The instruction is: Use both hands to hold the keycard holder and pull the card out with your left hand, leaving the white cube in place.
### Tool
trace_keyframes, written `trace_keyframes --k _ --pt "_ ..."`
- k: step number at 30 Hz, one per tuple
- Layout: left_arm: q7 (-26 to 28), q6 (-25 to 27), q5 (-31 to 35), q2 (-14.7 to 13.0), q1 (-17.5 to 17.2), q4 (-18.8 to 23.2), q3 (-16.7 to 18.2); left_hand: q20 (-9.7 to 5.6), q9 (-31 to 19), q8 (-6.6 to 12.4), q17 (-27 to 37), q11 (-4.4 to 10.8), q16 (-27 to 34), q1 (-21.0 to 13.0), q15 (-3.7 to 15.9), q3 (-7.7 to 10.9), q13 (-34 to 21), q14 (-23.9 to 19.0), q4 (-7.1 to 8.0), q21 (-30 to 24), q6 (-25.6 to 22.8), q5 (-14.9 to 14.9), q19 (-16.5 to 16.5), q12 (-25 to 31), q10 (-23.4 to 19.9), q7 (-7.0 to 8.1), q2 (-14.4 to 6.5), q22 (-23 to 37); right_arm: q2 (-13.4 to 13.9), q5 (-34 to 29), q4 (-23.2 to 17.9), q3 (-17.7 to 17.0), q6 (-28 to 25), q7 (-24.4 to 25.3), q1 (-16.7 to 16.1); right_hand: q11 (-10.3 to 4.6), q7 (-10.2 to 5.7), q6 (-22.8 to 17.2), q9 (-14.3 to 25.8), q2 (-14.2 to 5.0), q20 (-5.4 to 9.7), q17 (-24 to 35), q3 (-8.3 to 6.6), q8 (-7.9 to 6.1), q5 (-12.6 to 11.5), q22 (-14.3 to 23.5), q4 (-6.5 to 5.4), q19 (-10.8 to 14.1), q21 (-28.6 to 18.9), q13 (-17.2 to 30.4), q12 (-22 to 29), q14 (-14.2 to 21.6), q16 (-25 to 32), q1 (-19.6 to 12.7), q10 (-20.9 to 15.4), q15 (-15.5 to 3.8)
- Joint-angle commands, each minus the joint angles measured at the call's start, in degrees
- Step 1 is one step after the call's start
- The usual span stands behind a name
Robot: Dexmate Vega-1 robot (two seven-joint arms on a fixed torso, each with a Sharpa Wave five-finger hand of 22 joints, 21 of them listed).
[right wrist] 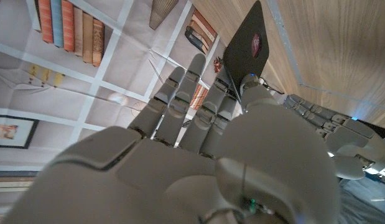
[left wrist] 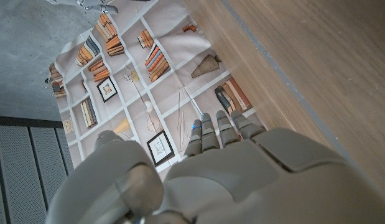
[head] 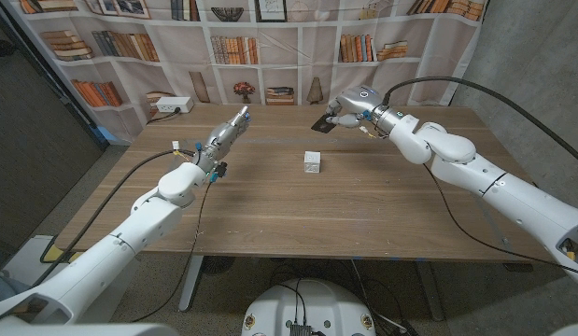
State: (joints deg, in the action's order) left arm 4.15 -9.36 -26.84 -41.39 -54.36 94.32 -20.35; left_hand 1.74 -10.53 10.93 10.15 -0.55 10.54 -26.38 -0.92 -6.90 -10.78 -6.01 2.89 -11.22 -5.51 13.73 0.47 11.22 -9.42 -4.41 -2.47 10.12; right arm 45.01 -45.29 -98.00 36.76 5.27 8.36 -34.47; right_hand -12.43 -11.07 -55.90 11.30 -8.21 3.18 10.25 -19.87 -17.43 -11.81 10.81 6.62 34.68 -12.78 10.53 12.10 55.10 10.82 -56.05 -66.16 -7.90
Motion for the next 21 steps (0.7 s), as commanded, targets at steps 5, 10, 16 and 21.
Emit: trace_keyframes --k 5,10,16,21 --pt "4.38 0.59 4.84 -2.92 -2.44 4.20 1.71 1.23 -0.25 0.88 0.15 1.03 0.38 -3.31 0.64 -0.18 -0.19 -0.71 -2.28 -0.16 -1.13 -0.25 0.40 0.63 -1.62 0.44 1.57 0.14 -5.48 15.67 -2.15 -4.09 -6.13 4.02 -6.59 -0.13 -1.47 -2.24 0.31 -0.64 3.48 -0.06 -1.00 -0.29 -0.46 0.20 -0.74 0.91 -0.72 0.33 0.22 1.15 -0.02 -0.26 -1.11 -4.69" --pt "4.97 -0.45 5.13 -2.59 -3.28 4.66 2.16 1.57 -0.28 1.49 0.17 1.76 0.87 -4.26 1.33 -0.90 -0.21 -2.36 -3.08 -0.36 -3.02 -0.16 0.98 1.22 -3.45 0.65 3.05 0.18 -6.20 20.18 -2.60 -4.77 -6.24 4.25 -7.55 -0.08 -1.48 -2.40 0.31 -0.47 3.32 -0.15 -1.04 -0.27 -0.45 0.22 -0.70 0.88 -0.72 0.33 0.25 1.46 -0.22 -0.20 -1.50 -4.67" --pt "4.20 -2.91 5.13 -1.75 -3.42 3.97 2.17 0.89 -0.33 2.22 0.11 3.97 1.14 -9.09 2.99 0.44 -0.21 -4.71 -5.20 -0.38 -5.99 0.27 1.19 1.95 -6.79 2.52 1.80 0.24 -7.31 23.39 -3.71 -5.11 -7.61 5.39 -8.72 -0.10 -1.47 -2.59 0.31 -0.41 2.91 -0.19 -1.13 -0.22 -0.42 0.24 -0.65 0.80 -0.70 0.32 0.21 1.69 -0.35 -0.18 -1.62 -4.62" --pt "3.06 -2.74 4.73 -1.43 -2.86 3.90 1.74 0.56 -0.36 2.91 0.06 5.77 1.25 -12.83 4.30 1.45 -0.21 -6.51 -6.93 -0.34 -9.00 0.37 1.16 2.32 -9.35 3.74 1.05 0.25 -8.67 28.36 -4.49 -5.95 -7.75 5.65 -9.93 -0.07 -1.48 -2.71 0.30 -0.35 2.63 -0.22 -1.17 -0.17 -0.37 0.26 -0.66 0.69 -0.67 0.31 0.20 1.86 -0.42 -0.10 -1.72 -4.53"
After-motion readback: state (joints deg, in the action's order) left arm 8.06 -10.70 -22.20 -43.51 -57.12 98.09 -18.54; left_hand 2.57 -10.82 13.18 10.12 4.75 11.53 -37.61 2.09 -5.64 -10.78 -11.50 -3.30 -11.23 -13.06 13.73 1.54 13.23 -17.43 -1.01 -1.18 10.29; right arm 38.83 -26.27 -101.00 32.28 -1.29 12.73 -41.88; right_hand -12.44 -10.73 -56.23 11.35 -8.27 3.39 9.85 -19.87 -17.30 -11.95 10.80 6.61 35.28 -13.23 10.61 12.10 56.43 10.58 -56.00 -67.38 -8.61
